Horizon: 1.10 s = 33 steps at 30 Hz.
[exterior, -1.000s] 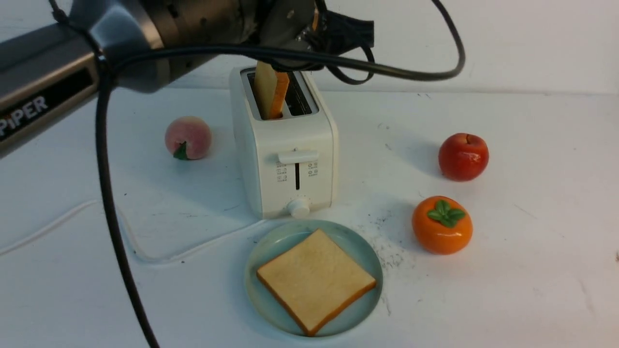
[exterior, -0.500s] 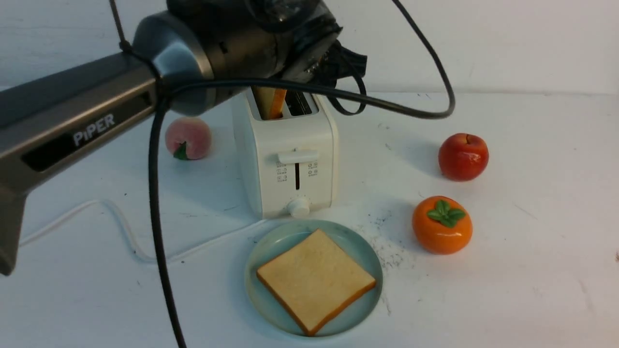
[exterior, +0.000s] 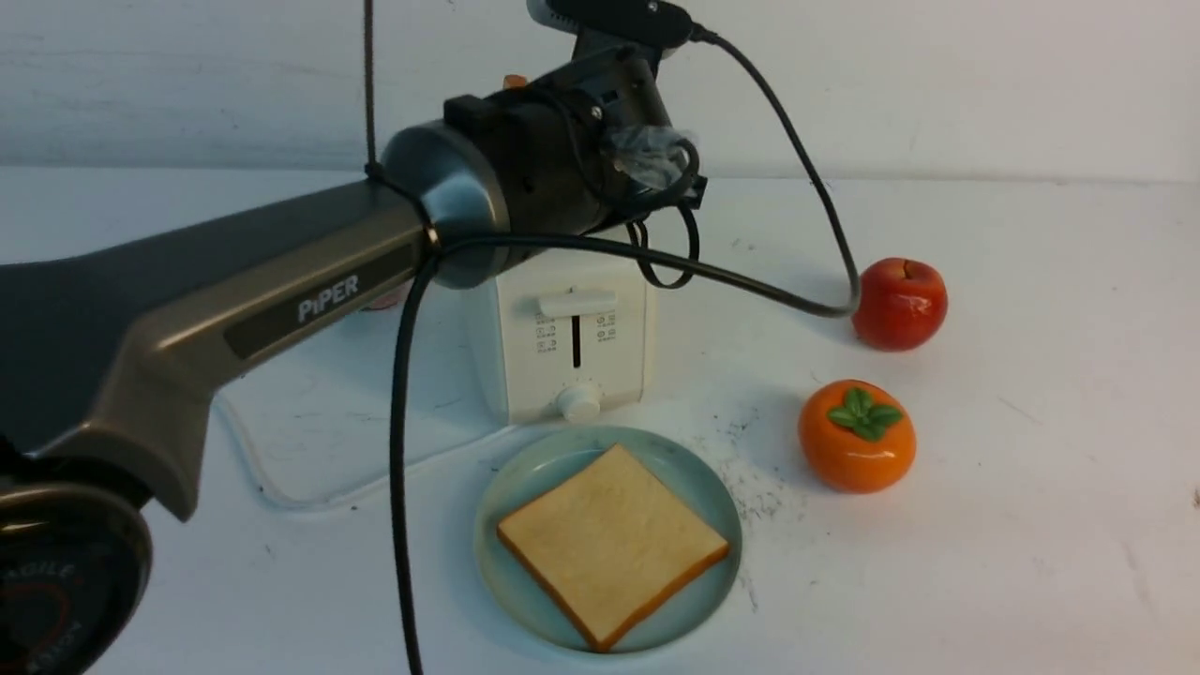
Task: Take toasted bread from bread machine on white table place on plate.
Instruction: 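Reach for a toast slice standing in the toaster with the left gripper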
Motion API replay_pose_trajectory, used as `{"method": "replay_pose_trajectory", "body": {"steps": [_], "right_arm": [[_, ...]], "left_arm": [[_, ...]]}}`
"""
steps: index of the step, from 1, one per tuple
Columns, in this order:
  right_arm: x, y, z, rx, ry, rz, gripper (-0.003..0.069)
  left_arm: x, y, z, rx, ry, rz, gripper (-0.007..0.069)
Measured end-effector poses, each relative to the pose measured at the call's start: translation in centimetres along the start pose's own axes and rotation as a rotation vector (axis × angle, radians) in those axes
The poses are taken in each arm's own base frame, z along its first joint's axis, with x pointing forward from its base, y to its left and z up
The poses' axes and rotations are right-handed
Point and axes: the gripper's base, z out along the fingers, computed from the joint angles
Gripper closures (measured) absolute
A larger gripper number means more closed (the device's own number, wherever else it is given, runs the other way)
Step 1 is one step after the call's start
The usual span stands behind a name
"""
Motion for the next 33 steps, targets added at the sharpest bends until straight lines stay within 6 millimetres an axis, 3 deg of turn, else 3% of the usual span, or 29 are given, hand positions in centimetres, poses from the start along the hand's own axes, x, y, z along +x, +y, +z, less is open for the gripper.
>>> {"method": "replay_pose_trajectory", "body": {"steps": [5, 10, 17, 28, 33], "right_arm": [[0.0, 0.0, 0.0, 0.001, -0.003, 0.000, 0.0609], [0.0, 0.0, 0.0, 0.001, -0.003, 0.000, 0.0604], [0.0, 0.0, 0.0, 0.001, -0.003, 0.000, 0.0596], [0.0, 0.0, 0.0, 0.001, -0.003, 0.000, 0.0589], [0.0, 0.0, 0.0, 0.001, -0.003, 0.000, 0.0585]], "left_arm": [[0.3, -0.3, 0.7, -0.005, -0.017, -0.019, 0.0215], [0.7, -0.7, 1.5, -0.011, -0.030, -0.012, 0.0312], [2.3, -1.3, 2.9, -0.024, 0.019, -0.011, 0.0638], [1.4, -0.6, 1.8, -0.033, 0.017, -0.036, 0.0638], [-0.9, 0.6, -0.8, -0.021, -0.037, -0.078, 0.0638]]}}
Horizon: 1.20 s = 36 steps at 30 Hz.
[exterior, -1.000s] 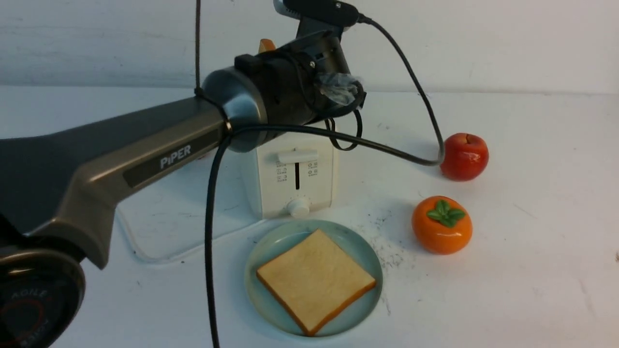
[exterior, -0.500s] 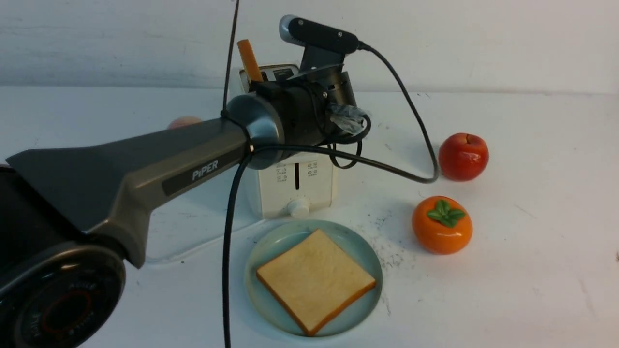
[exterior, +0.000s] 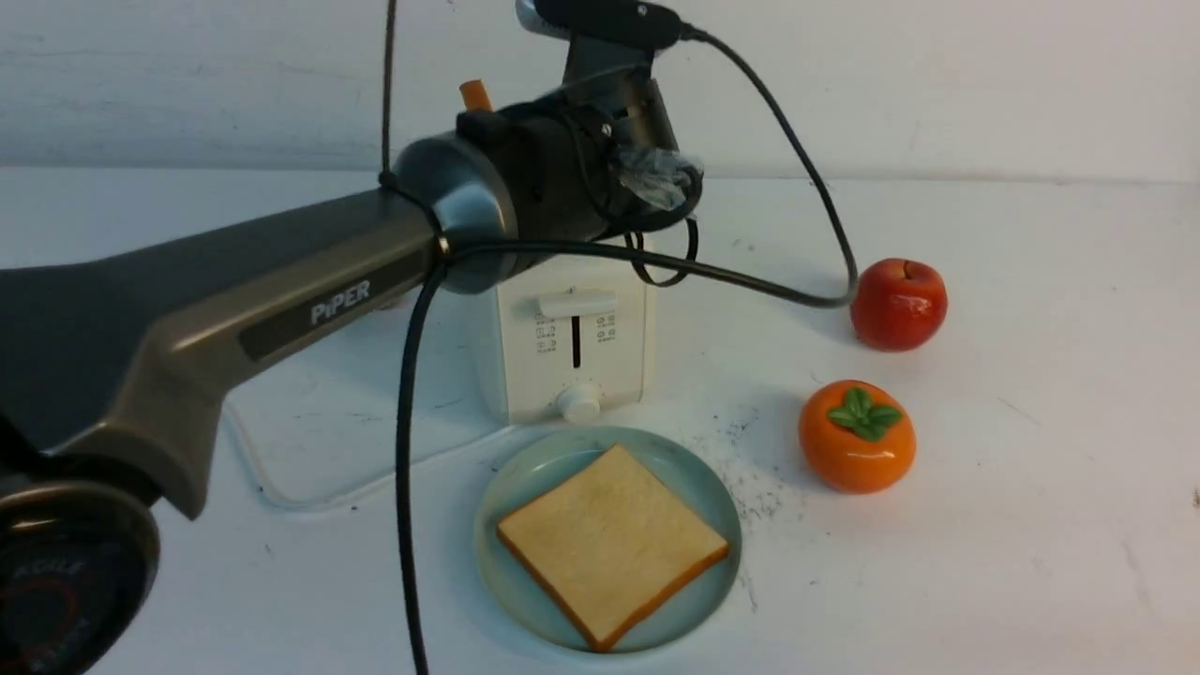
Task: Take toasted bread from bread machine on white table place on plate.
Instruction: 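Reach for a toast slice standing in the toaster with the left gripper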
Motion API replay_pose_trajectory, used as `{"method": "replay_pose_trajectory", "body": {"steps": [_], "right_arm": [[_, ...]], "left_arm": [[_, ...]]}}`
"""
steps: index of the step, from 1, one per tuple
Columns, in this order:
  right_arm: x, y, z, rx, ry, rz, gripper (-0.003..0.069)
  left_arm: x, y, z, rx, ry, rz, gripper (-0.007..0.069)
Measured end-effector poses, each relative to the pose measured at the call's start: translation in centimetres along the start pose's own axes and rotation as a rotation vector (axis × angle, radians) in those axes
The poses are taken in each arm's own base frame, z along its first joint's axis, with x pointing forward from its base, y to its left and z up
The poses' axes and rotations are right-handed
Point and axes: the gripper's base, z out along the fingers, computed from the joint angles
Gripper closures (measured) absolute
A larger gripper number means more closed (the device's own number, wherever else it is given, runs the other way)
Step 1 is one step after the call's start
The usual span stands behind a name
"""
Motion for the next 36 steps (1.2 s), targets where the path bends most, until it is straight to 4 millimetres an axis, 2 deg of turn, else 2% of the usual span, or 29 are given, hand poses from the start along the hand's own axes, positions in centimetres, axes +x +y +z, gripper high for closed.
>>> {"method": "replay_pose_trajectory", "body": {"steps": [9, 13, 17, 22, 23, 27, 30, 34, 36], "right_arm": [[0.0, 0.0, 0.0, 0.000, 0.000, 0.000, 0.0582], [0.0, 0.0, 0.0, 0.000, 0.000, 0.000, 0.0580], [0.0, 0.0, 0.0, 0.000, 0.000, 0.000, 0.0577], [0.0, 0.0, 0.0, -0.003, -0.001, 0.003, 0.0573], [0.0, 0.0, 0.0, -0.003, -0.001, 0.003, 0.0573], [0.0, 0.2, 0.0, -0.018, -0.004, 0.016, 0.0573], [0.0, 0.2, 0.0, -0.020, -0.004, 0.018, 0.0573], [0.0, 0.2, 0.0, -0.022, -0.005, 0.020, 0.0568], [0.0, 0.2, 0.0, -0.022, -0.005, 0.020, 0.0565]], "left_arm": [[-4.0, 2.4, -4.7, 0.022, -0.098, -0.076, 0.0638], [-4.8, 3.2, -6.0, 0.024, -0.099, -0.116, 0.0638], [-4.7, 4.2, -7.2, 0.002, -0.007, -0.150, 0.0638], [-3.3, 6.8, -6.3, 0.010, 0.238, -0.180, 0.0638], [-3.3, 7.1, -6.2, 0.003, 0.240, -0.183, 0.0638], [-2.7, 9.9, -4.7, 0.083, 0.389, -0.304, 0.0638], [-2.9, 10.6, -4.2, 0.127, 0.396, -0.338, 0.0638], [-3.2, 10.5, -4.1, 0.168, 0.364, -0.331, 0.0624], [-3.6, 10.4, -4.0, 0.192, 0.329, -0.330, 0.0576]]}}
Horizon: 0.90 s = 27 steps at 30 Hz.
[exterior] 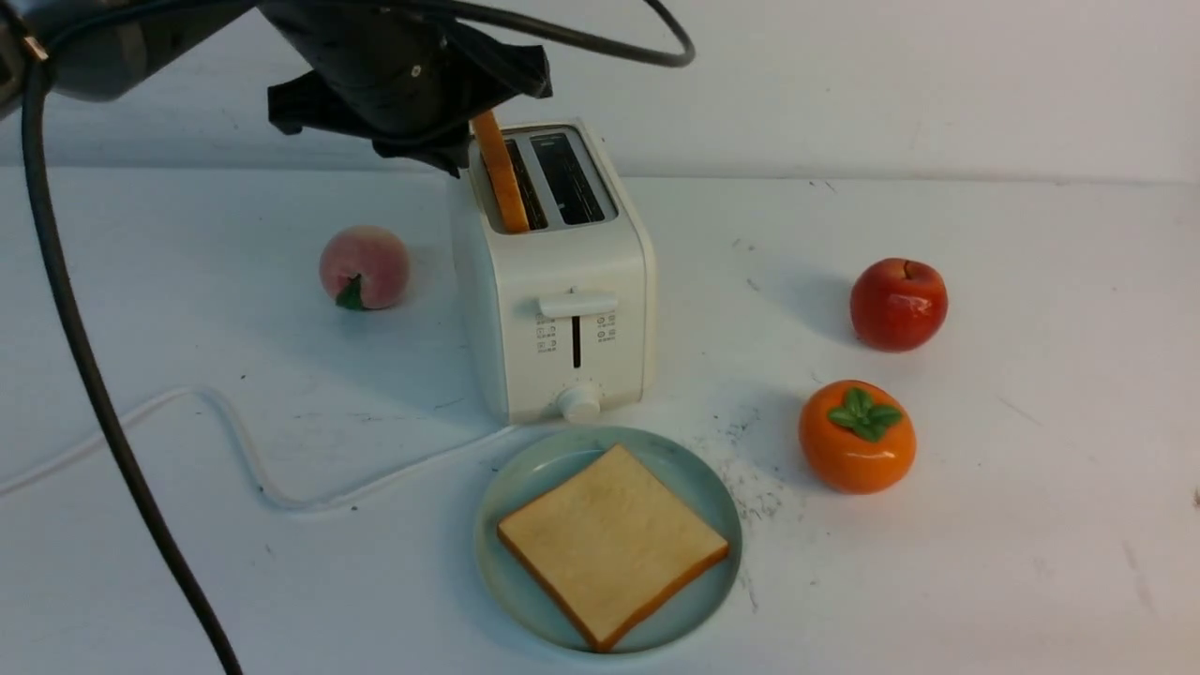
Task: Take toasted bread from bread machine on white table place on plate.
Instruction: 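Reach for a toast slice standing in the toaster with the left gripper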
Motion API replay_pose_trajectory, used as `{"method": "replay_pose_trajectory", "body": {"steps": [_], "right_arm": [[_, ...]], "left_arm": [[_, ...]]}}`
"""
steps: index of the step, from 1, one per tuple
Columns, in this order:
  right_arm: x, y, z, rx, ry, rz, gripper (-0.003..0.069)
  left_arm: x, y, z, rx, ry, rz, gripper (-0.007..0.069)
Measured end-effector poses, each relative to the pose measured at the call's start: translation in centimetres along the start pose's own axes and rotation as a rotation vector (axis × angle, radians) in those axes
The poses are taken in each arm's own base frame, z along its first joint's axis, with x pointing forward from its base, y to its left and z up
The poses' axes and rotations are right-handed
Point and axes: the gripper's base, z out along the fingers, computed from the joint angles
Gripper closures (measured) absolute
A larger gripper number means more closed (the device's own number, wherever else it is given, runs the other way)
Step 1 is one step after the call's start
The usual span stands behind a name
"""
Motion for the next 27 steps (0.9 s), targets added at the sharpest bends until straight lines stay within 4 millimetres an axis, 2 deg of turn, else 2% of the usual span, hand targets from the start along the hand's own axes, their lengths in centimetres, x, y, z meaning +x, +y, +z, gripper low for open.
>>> {"method": "replay_pose_trajectory", "body": {"steps": [4, 5, 6, 9, 13, 22, 27], "right_arm": [[0.0, 0.0, 0.0, -0.001, 0.000, 0.001, 0.0562], [0.0, 0.0, 0.0, -0.001, 0.000, 0.001, 0.0562], [0.0, 0.0, 0.0, -0.001, 0.000, 0.001, 0.0561], [0.0, 0.0, 0.0, -0.001, 0.000, 0.001, 0.0559], [0.0, 0.0, 0.0, 0.000, 0.000, 0.000, 0.0555], [0.0, 0.0, 0.0, -0.002, -0.001, 0.002, 0.0552], [0.0, 0.0, 0.0, -0.002, -0.001, 0.002, 0.0548]], "left_arm": [[-0.6, -0.4, 0.2, 0.045, -0.067, 0.003, 0.0440], [-0.6, -0.4, 0.2, 0.047, -0.069, 0.003, 0.0432], [-0.7, -0.6, 0.4, 0.058, -0.086, 0.004, 0.0375], [-0.6, -0.7, 1.5, 0.063, -0.090, 0.008, 0.0255], [-0.2, -0.6, 3.1, 0.050, -0.065, 0.011, 0.0165], [-0.1, -0.4, 4.9, 0.020, -0.094, 0.061, 0.0139], [0.5, -0.1, 7.4, -0.011, -0.092, 0.106, 0.0141]]}}
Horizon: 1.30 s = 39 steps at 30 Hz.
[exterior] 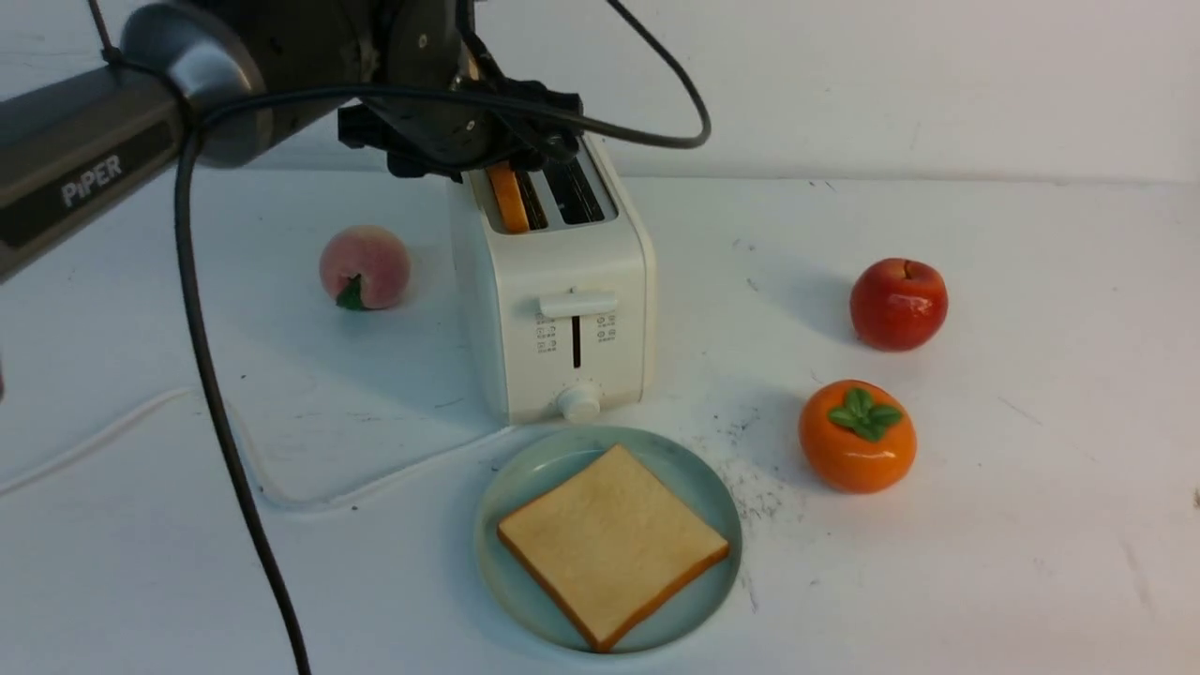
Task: Take toasted bread from bread machine on white table place on plate.
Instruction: 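Reach for a toast slice standing in the toaster with the left gripper, then place the slice of bread on the plate with the left gripper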
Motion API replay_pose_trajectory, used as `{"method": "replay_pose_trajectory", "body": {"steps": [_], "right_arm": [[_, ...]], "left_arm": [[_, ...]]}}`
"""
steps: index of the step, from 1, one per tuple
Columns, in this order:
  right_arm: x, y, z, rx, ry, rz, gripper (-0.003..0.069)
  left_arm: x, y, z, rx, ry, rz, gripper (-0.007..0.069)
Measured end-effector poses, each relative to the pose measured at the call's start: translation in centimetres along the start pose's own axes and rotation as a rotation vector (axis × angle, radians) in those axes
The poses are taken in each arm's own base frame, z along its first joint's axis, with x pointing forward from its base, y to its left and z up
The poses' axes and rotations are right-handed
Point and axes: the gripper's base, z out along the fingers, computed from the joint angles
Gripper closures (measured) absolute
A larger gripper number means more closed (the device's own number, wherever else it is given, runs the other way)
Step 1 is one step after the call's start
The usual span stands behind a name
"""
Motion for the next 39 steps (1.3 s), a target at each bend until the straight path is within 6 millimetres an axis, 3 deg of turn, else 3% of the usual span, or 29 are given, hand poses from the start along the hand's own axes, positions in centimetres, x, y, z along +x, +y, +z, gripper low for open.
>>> {"method": "replay_pose_trajectory", "body": {"steps": [2, 5, 8, 10, 14, 16, 19, 20, 21, 23, 25, 27, 32, 37, 39], "right_arm": [[0.0, 0.0, 0.0, 0.000, 0.000, 0.000, 0.0547], [0.0, 0.0, 0.0, 0.000, 0.000, 0.000, 0.0545], [0.0, 0.0, 0.0, 0.000, 0.000, 0.000, 0.0541], [0.0, 0.0, 0.0, -0.001, 0.000, 0.001, 0.0540], [0.0, 0.1, 0.0, -0.007, -0.003, 0.007, 0.0534], [-0.1, 0.1, 0.0, -0.012, -0.007, 0.012, 0.0532], [-0.1, 0.1, 0.0, -0.015, -0.010, 0.015, 0.0531], [-0.1, 0.1, 0.0, -0.015, -0.010, 0.015, 0.0530], [-0.1, 0.1, 0.0, -0.015, -0.010, 0.015, 0.0529], [-0.1, 0.1, 0.0, -0.015, -0.010, 0.015, 0.0527], [-0.1, 0.1, 0.0, -0.015, -0.010, 0.015, 0.0525], [-0.1, 0.1, 0.0, -0.015, -0.012, 0.015, 0.0524], [-0.2, 0.1, 0.0, -0.012, -0.025, 0.015, 0.0524], [-0.3, 0.1, 0.0, -0.013, -0.030, 0.017, 0.0524], [-0.3, 0.2, 0.0, -0.019, -0.032, 0.023, 0.0522]], "left_arm": [[0.2, 0.1, 0.5, -0.008, 0.003, 0.011, 0.0149], [0.7, 0.2, 1.6, -0.024, 0.015, 0.031, 0.0221], [0.5, 0.0, 1.7, -0.009, -0.009, 0.031, 0.0440], [0.4, -0.1, 1.5, 0.004, -0.021, 0.026, 0.0529], [-1.3, -0.4, -0.5, 0.025, -0.083, 0.019, 0.0522], [-3.1, -0.7, -3.0, 0.044, -0.152, 0.013, 0.0522], [-6.3, -1.0, -8.5, 0.090, -0.291, -0.004, 0.0522], [-6.6, -1.0, -9.2, 0.094, -0.302, -0.008, 0.0522], [-7.7, -0.9, -12.5, 0.117, -0.347, -0.033, 0.0522], [-8.0, -0.6, -15.4, 0.131, -0.353, -0.061, 0.0522], [-7.7, 0.1, -18.7, 0.117, -0.308, -0.086, 0.0522], [-6.9, 0.8, -20.7, 0.078, -0.226, -0.076, 0.0522], [-4.5, 1.5, -23.3, 0.056, -0.001, 0.010, 0.0522], [-1.9, 0.7, -24.0, 0.215, 0.131, -0.007, 0.0522], [1.0, -0.4, -22.2, 0.284, 0.282, 0.007, 0.0522]]}}
